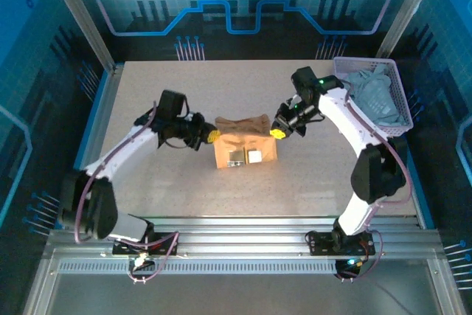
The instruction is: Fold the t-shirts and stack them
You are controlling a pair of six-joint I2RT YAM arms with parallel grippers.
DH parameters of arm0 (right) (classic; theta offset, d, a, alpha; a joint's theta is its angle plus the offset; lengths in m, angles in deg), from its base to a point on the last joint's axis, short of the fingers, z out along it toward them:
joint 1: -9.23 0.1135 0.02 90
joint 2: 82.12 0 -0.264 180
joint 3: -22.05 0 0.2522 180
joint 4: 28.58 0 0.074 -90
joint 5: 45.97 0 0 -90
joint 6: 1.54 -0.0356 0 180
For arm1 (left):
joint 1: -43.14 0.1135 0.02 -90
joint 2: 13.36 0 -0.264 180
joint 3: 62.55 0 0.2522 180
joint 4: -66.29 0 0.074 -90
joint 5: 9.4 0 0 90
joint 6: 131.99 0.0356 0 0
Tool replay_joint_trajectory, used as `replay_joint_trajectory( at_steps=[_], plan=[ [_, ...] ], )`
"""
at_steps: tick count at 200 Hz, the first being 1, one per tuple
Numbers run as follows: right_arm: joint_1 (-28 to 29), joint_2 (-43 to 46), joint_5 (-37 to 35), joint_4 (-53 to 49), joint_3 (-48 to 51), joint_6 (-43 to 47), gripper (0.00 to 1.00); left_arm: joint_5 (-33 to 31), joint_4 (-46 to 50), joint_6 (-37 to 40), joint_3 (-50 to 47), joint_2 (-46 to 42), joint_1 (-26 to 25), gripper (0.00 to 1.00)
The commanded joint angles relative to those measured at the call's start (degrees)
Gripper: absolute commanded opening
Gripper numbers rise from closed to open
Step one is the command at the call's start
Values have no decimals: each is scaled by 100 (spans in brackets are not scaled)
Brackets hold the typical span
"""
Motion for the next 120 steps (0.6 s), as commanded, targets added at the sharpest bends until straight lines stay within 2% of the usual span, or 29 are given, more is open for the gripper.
replay_joint_trajectory(
  at_steps=[1, 23, 53, 83, 88, 106, 115, 120],
  plan=[
    [-197, -705, -226, 241, -606, -222, 0, -226, 122, 138, 710, 869, 180, 0],
    [-285, -1751, -228, 675, -1524, -348, 0, -272, 27, 220, 1254, 1695, 380, 0],
    [-322, -3317, -377, 599, -3301, -259, 0, -261, -74, 441, 2165, 2966, 642, 0],
    [-407, -4506, -274, 654, -4450, -196, 0, -197, -192, 481, 3069, 4040, 842, 0],
    [-422, -4611, -270, 650, -4595, -175, 5, -176, -290, 471, 3179, 4150, 860, 7],
    [-507, -4756, -379, 620, -4811, -108, 30, -131, -514, 497, 3485, 4305, 907, 49],
    [-544, -4650, -388, 693, -4748, -67, 41, -154, -562, 539, 3529, 4218, 917, 59],
    [-566, -4564, -414, 732, -4703, -22, 44, -185, -549, 581, 3521, 4129, 926, 61]
  ],
)
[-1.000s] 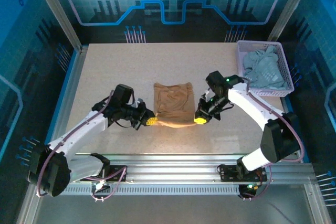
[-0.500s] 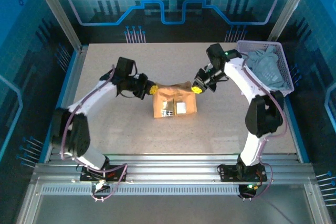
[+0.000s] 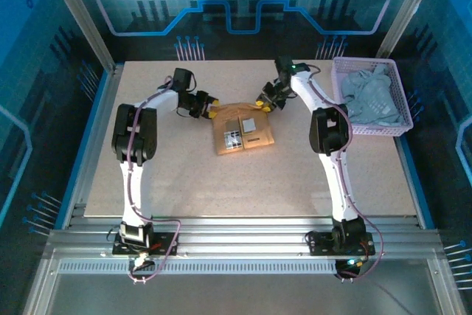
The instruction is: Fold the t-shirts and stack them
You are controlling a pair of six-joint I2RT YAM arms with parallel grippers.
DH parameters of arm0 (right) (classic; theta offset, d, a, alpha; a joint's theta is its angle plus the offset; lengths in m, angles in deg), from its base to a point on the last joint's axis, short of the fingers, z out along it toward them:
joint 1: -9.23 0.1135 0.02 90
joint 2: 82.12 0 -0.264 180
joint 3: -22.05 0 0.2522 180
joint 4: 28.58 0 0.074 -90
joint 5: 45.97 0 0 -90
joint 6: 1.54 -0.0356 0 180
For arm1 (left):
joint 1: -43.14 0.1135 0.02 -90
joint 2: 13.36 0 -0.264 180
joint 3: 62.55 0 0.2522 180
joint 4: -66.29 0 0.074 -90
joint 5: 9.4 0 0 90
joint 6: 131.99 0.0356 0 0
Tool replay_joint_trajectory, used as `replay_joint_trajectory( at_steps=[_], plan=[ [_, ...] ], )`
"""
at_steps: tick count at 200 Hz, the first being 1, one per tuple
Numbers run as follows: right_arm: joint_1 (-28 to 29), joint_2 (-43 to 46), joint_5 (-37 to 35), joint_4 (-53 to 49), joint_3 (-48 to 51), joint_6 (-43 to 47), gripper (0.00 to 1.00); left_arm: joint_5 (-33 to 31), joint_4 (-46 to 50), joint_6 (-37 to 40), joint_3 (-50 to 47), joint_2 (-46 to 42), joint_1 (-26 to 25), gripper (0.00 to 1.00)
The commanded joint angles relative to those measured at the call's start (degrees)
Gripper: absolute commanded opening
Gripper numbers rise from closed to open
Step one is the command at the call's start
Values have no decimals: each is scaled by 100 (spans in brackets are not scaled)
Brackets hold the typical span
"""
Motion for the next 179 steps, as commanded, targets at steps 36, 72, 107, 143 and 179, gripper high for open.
replay_joint_trajectory(
  at_steps=[36, 72, 107, 143, 179],
  plan=[
    [-222, 1322, -480, 80, 705, 596, 60, -624, 487, 740, -516, -1568, -51, 60],
    [16, 2480, -256, 791, 2739, 661, 55, -771, 178, 1, -2375, -2819, -741, 50],
    [208, 2260, -305, 739, 3050, 860, 53, -1198, -600, -1773, -3651, -3595, -1476, 54],
    [184, 1663, -239, 607, 3058, 1165, 56, -1462, -1458, -3228, -3907, -3455, -2178, 67],
    [356, 1388, -76, 549, 3177, 1148, 30, -1986, -2448, -4247, -4043, -3124, -2600, 70]
  ],
)
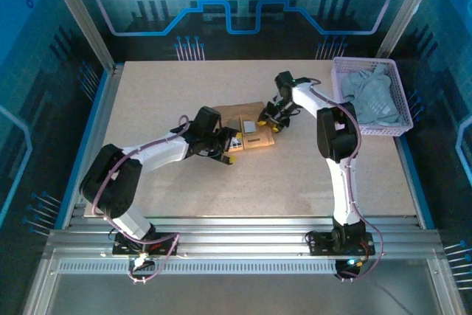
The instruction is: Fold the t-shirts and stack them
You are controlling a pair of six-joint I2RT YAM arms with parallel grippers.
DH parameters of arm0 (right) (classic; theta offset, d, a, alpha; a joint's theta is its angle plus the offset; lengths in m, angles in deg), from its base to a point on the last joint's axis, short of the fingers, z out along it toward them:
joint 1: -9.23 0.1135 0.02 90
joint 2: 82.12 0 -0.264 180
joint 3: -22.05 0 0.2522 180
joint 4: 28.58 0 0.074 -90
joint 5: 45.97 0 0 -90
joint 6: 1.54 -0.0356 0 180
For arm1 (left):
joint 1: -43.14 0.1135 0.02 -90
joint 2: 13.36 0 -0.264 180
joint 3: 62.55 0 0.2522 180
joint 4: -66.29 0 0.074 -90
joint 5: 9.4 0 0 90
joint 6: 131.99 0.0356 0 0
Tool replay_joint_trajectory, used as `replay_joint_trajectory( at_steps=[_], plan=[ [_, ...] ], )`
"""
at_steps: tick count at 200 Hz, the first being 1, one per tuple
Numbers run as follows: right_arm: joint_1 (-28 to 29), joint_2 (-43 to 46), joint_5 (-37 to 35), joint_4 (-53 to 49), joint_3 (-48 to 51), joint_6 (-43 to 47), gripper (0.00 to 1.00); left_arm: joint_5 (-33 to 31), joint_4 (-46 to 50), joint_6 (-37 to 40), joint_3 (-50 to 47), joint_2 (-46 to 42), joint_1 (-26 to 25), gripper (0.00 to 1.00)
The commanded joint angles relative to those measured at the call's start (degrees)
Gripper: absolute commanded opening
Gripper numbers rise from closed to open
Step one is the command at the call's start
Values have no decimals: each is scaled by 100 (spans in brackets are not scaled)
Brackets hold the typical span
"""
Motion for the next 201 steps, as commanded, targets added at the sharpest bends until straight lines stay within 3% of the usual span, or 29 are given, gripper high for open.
replay_joint_trajectory(
  at_steps=[1, 22, 50, 92, 129, 158, 201],
  plan=[
    [150, -95, 44, -130, 206, 59, 29, -508, -904, -1157, -97, 279, -224, 70],
    [225, 22, 29, 104, 706, -267, 22, -595, -1070, -1500, 164, 657, -416, 70],
    [252, 234, -4, 249, 1060, -528, 21, -565, -714, -1880, 568, 1113, -693, 70],
    [314, 306, 131, 300, 1113, -517, 22, -1084, -727, -2065, 726, 1479, -799, 69],
    [274, 443, 129, 190, 1086, -463, 30, -1590, -881, -2166, 740, 1802, -789, 55],
    [104, 1016, -87, 114, 1222, -458, 43, -1740, -960, -2257, 690, 1990, -743, 45],
    [-252, 2070, -409, -246, 1429, -282, 48, -1895, -1049, -1910, 506, 1932, -40, 35]
  ],
)
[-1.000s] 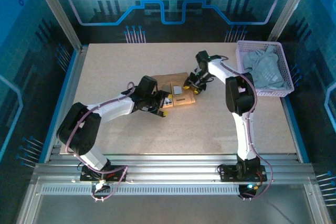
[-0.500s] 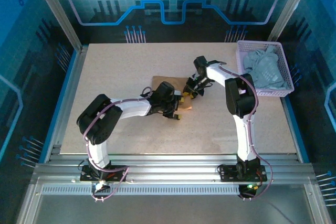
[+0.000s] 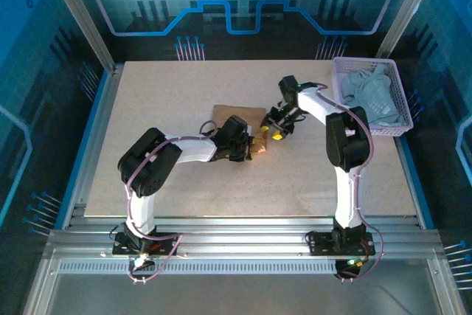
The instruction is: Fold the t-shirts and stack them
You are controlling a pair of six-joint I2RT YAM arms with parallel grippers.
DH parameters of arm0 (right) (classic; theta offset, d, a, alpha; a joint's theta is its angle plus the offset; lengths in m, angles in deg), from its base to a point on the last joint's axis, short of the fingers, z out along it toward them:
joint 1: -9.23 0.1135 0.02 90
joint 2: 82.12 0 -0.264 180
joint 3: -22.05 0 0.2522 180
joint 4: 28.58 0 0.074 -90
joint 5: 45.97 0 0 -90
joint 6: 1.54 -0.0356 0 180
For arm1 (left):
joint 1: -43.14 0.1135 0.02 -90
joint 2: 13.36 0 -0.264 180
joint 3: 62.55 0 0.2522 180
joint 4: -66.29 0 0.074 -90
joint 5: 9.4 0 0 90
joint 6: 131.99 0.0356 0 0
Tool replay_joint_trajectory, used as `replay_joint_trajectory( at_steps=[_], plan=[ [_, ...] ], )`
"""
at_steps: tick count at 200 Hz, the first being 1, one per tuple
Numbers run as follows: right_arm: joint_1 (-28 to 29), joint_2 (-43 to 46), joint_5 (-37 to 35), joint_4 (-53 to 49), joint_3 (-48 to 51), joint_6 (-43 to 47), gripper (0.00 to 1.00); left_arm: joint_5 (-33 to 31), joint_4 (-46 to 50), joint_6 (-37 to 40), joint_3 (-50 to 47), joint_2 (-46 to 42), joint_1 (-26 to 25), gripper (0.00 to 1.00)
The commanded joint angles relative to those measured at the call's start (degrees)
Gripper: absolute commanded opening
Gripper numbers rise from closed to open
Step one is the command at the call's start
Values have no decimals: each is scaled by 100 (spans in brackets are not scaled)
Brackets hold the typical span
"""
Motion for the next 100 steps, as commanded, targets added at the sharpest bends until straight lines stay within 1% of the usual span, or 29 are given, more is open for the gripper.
replay_joint_trajectory(
  at_steps=[1, 14, 32, 46, 54, 79, 100],
  plan=[
    [-243, 780, -241, -396, 117, 139, 48, -486, 94, -637, -152, 156, 601, 34],
    [-318, 1064, -260, -473, 243, 186, 48, -513, 8, -382, -243, 109, 993, 34],
    [-379, 1465, -255, -547, 456, 200, 48, -322, -148, 78, -258, 160, 1706, 34],
    [-381, 1741, -247, -570, 639, 174, 48, 10, -482, 535, -223, 338, 2312, 33],
    [-377, 1906, -240, -562, 752, 134, 48, 380, -484, 783, -76, 483, 2666, 33],
    [-381, 2260, -223, -555, 1051, 60, 48, 1349, -115, 2269, 685, 941, 3718, 33],
    [-381, 2427, -269, -552, 1206, 27, 48, 2050, 966, 3759, 1725, 1386, 4443, 34]
  ],
)
